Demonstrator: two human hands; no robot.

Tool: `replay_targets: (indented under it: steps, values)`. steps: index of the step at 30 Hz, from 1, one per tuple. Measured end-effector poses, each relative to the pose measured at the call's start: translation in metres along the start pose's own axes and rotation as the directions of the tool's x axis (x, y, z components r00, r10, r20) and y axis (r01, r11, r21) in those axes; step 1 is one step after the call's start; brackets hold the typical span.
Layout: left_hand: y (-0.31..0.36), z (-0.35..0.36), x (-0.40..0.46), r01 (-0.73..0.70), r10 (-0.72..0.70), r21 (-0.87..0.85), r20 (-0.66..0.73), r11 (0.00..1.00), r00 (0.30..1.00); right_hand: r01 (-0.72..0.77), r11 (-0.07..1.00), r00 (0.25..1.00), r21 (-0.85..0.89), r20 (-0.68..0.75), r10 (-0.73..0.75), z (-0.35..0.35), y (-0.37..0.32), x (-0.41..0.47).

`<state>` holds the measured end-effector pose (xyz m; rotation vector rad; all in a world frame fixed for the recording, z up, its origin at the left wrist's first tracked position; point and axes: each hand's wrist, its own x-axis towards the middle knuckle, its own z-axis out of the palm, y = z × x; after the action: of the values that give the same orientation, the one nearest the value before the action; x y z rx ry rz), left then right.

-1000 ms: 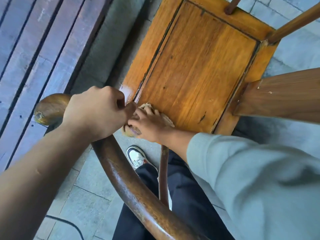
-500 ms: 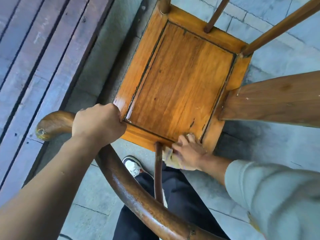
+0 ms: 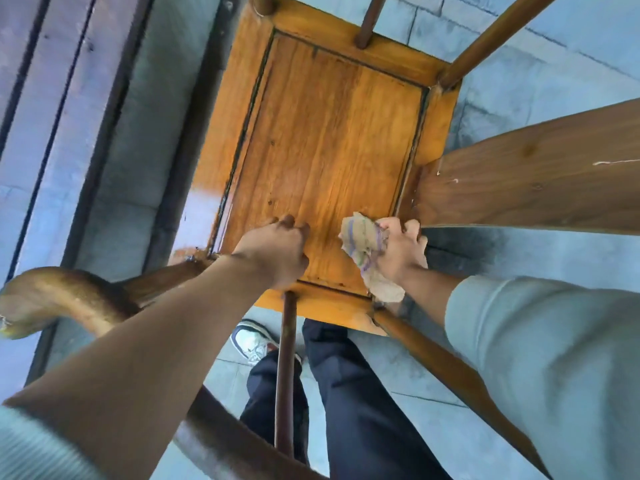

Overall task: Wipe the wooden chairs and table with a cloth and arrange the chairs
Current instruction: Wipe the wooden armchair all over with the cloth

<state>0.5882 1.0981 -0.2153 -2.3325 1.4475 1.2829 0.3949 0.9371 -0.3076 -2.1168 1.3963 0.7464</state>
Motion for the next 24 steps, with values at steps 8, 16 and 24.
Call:
replay_targets:
  steps: [8,16,24]
  values:
    - [-0.014,0.028,0.067,0.195,-0.208,0.159,0.066,0.968,0.976,-0.723,0.405,0.508,0.559,0.034,0.861,0.042,0.01,-0.018]
    - [-0.021,-0.025,0.163,0.141,-0.157,0.297,0.031,0.945,0.987,-0.466,0.571,0.521,0.675,-0.312,0.794,0.065,-0.032,0.008]
    - [-0.033,-0.019,0.165,0.022,-0.01,0.316,-0.038,0.949,0.999,-0.139,0.902,0.815,0.408,-0.471,0.338,0.078,-0.127,0.0]
